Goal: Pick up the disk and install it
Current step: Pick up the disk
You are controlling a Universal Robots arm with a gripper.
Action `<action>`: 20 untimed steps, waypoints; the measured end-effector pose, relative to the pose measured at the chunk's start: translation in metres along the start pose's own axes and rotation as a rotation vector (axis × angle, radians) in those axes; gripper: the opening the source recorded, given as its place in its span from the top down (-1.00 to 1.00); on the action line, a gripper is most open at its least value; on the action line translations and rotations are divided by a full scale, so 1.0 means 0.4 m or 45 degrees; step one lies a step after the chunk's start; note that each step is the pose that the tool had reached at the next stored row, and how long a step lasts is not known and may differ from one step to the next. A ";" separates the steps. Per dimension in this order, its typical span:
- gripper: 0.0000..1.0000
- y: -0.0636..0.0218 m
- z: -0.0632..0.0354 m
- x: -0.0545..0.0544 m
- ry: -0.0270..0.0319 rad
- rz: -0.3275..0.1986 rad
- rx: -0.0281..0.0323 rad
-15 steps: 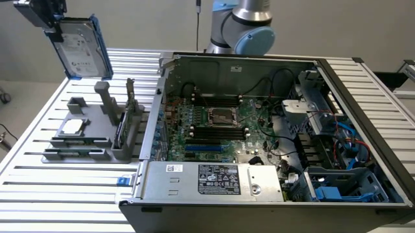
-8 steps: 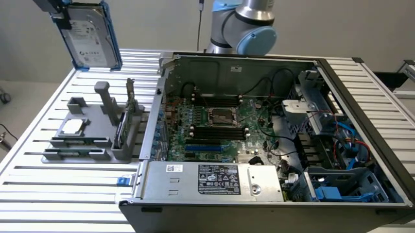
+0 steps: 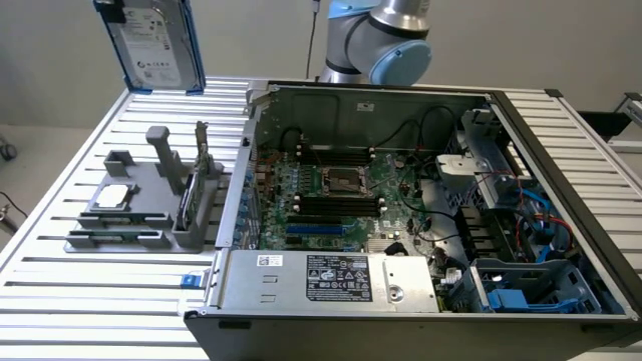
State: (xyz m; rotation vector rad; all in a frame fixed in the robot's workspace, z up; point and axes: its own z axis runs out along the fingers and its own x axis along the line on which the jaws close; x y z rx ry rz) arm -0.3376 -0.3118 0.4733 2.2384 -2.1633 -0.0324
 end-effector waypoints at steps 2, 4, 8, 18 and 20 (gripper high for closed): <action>0.35 -0.022 -0.012 0.006 -0.0002 0.000 -0.0023; 0.35 -0.045 -0.020 0.013 -0.0002 0.000 -0.0054; 0.35 -0.089 -0.031 0.025 -0.0004 0.000 -0.0118; 0.35 -0.201 -0.055 0.052 -0.0006 0.000 -0.0211; 0.35 -0.224 -0.056 0.058 0.0000 0.000 -0.0212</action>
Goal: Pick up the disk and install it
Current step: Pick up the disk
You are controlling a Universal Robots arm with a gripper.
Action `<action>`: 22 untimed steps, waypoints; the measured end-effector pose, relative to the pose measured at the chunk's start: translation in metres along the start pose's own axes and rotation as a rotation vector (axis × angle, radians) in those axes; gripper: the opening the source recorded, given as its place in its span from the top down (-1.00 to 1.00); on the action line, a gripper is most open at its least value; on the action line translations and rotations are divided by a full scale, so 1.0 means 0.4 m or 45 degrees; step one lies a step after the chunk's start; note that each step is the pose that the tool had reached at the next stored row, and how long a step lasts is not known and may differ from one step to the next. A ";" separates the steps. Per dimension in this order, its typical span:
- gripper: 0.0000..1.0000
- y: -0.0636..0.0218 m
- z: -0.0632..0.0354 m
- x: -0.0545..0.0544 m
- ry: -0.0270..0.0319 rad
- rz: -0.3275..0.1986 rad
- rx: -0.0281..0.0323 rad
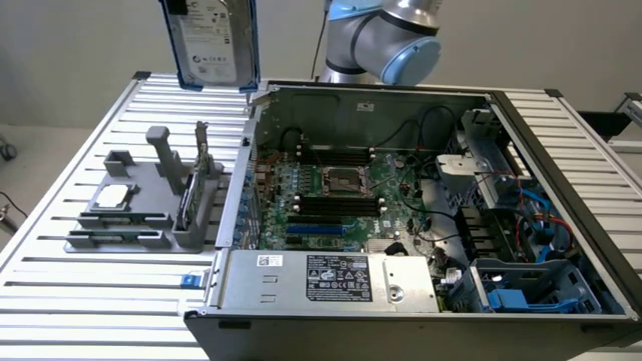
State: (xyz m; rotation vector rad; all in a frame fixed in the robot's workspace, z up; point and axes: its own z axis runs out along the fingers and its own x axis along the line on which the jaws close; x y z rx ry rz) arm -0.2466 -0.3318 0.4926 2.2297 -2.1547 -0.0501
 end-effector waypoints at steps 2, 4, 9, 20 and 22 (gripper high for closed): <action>0.35 -0.022 -0.001 0.005 0.0015 0.000 -0.0001; 0.35 -0.044 -0.002 0.011 0.0030 0.000 -0.0001; 0.35 -0.090 -0.005 0.029 0.0072 0.000 -0.0003; 0.35 -0.149 0.015 0.089 0.0119 0.001 0.0048; 0.35 -0.171 0.016 0.093 0.0145 0.001 0.0049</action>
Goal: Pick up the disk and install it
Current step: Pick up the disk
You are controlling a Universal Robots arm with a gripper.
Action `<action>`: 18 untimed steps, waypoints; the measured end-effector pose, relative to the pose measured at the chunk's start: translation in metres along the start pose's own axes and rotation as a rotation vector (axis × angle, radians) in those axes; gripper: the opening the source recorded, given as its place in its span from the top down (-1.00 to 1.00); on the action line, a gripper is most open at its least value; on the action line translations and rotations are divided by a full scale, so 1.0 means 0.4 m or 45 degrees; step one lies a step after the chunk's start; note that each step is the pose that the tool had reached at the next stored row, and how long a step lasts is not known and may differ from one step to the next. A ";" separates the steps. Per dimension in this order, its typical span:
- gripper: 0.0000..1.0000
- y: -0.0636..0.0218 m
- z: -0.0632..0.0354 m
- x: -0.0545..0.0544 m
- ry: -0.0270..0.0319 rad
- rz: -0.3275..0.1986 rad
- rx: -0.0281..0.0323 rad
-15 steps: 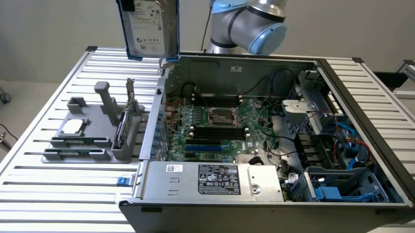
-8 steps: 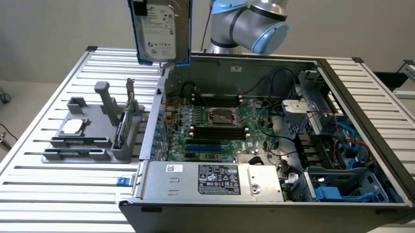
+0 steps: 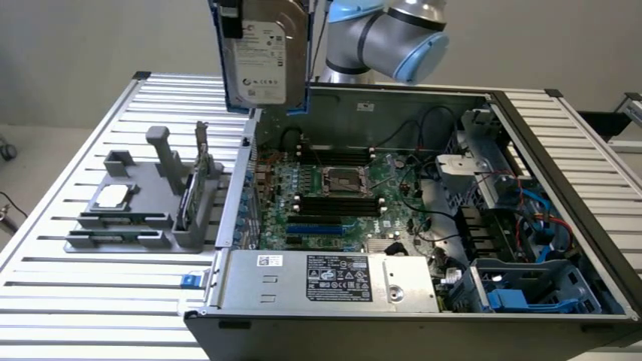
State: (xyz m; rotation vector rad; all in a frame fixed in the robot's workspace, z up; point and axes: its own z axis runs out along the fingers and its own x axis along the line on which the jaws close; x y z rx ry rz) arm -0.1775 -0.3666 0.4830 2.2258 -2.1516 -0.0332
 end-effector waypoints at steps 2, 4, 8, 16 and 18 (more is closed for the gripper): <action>0.35 -0.023 -0.001 0.001 0.0012 0.000 -0.0013; 0.35 -0.046 -0.004 0.003 0.0017 0.000 -0.0026; 0.35 -0.080 -0.011 0.006 0.0027 -0.004 -0.0029; 0.35 -0.151 -0.024 0.013 0.0061 -0.010 -0.0033; 0.35 -0.165 -0.029 0.016 0.0063 -0.011 -0.0032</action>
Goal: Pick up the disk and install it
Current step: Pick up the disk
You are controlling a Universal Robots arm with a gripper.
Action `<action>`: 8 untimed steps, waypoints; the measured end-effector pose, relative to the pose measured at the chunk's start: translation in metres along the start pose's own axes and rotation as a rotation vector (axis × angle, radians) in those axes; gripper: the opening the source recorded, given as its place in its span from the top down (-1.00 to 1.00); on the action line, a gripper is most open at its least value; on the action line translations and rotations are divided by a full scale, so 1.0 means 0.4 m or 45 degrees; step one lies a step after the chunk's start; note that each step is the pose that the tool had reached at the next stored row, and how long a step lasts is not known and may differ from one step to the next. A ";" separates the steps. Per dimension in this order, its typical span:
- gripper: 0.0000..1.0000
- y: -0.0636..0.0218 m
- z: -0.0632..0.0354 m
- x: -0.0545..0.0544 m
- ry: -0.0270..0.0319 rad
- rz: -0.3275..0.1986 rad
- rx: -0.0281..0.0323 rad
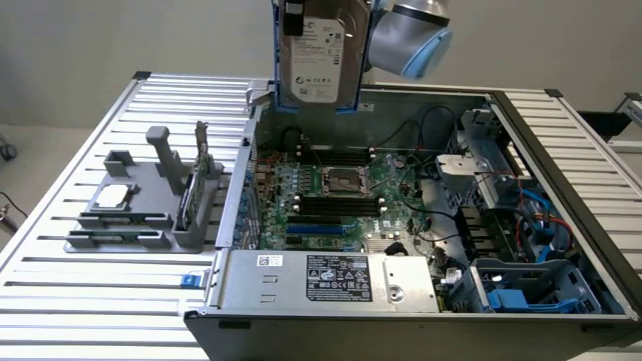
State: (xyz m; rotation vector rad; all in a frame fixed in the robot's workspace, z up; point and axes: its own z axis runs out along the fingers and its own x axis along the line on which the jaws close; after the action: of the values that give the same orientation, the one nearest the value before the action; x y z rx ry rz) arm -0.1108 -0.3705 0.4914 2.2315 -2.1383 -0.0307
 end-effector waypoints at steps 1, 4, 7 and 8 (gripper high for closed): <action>0.35 -0.007 -0.003 0.002 0.0000 -0.001 0.0000; 0.35 -0.026 -0.012 0.007 0.0002 -0.002 0.0000; 0.35 -0.054 -0.021 0.013 0.0005 -0.002 0.0000; 0.35 -0.066 -0.028 0.016 0.0004 -0.002 0.0000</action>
State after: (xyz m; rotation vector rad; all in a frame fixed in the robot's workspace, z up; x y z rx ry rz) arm -0.0837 -0.3755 0.5014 2.2331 -2.1363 -0.0304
